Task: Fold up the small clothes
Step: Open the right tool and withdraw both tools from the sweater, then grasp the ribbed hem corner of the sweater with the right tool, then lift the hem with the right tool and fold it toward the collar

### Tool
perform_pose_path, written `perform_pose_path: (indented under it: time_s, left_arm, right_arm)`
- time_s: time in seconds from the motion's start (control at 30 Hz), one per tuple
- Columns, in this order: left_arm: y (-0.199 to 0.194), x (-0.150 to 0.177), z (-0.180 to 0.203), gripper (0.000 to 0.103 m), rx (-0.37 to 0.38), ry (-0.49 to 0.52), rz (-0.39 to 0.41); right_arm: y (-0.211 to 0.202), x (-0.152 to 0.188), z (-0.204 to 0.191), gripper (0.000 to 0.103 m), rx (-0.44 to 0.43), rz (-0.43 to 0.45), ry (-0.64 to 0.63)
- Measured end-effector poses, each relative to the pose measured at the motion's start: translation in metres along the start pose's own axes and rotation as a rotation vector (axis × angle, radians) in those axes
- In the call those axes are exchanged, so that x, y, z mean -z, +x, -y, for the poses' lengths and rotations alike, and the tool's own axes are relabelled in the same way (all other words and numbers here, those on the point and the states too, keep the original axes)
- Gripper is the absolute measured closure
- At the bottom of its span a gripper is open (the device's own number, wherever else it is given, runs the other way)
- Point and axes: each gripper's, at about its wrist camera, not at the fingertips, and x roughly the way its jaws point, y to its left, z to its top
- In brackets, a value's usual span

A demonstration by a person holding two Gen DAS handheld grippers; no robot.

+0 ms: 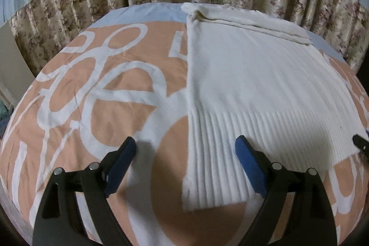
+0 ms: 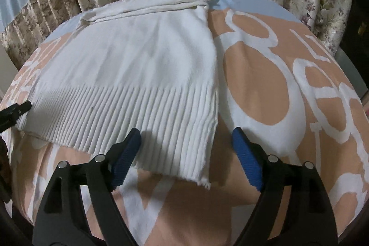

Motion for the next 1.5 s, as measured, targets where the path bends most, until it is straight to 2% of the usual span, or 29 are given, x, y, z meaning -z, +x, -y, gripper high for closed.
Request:
perform_pose_path:
  time_s: [0.17,0.23,0.27,0.3,0.37,0.4,0.57,0.73,0.83,0.9,0.97,1.0,1.03,1.13,1.5]
  left_arm:
    - [0.004,0.0,0.002,0.013,-0.018,0.012,-0.017]
    - [0.005,0.0,0.001,0.013,-0.016,0.005,-0.031]
    - [0.005,0.0,0.0,0.013,-0.016,-0.002,-0.036]
    - [0.005,0.001,0.0,0.013,-0.018,-0.003,-0.039]
    - [0.004,0.002,-0.001,0.013,-0.02,-0.016,-0.044]
    - [0.003,0.004,-0.001,0.013,-0.022,-0.021,-0.041]
    - [0.0,0.006,0.0,0.011,-0.028,-0.021,-0.023]
    - [0.0,0.006,-0.003,0.011,-0.002,-0.034,-0.022]
    - [-0.001,0.006,0.003,0.011,-0.007,-0.004,-0.018]
    - [0.0,0.005,0.009,0.018,-0.006,0.015,-0.027]
    - [-0.002,0.006,0.019,0.057,0.03,0.027,-0.019]
    - [-0.005,0.008,0.026,0.072,0.047,0.051,-0.009]
    - [-0.007,0.01,0.034,0.093,0.058,0.076,0.001]
    - [-0.01,0.015,0.038,0.093,0.065,0.052,0.03]
    - [-0.011,0.014,0.038,0.093,0.06,0.039,0.036]
  right_arm:
    - [0.0,0.0,0.0,0.021,0.003,0.003,-0.001]
    - [-0.001,0.001,-0.001,0.026,-0.006,0.01,-0.001]
    - [-0.002,0.002,-0.002,0.038,-0.014,0.02,-0.009]
    - [-0.005,0.004,-0.003,0.067,-0.039,0.034,-0.016]
    - [-0.006,0.006,-0.011,0.088,-0.062,0.042,-0.037]
    - [-0.007,0.006,-0.017,0.09,-0.041,0.051,-0.059]
    - [-0.006,0.006,-0.019,0.09,-0.023,0.068,-0.068]
    - [-0.005,0.007,-0.02,0.09,-0.014,0.067,-0.077]
    - [-0.005,0.007,-0.021,0.09,-0.013,0.068,-0.077]
    - [-0.005,0.008,-0.02,0.089,-0.011,0.069,-0.079]
    - [-0.005,0.007,-0.02,0.089,-0.015,0.068,-0.075]
    - [-0.005,0.008,-0.02,0.089,-0.014,0.068,-0.076]
    - [-0.005,0.008,-0.02,0.089,-0.013,0.068,-0.078]
    - [-0.005,0.008,-0.019,0.088,-0.013,0.069,-0.079]
    - [-0.006,0.008,-0.018,0.089,-0.021,0.075,-0.066]
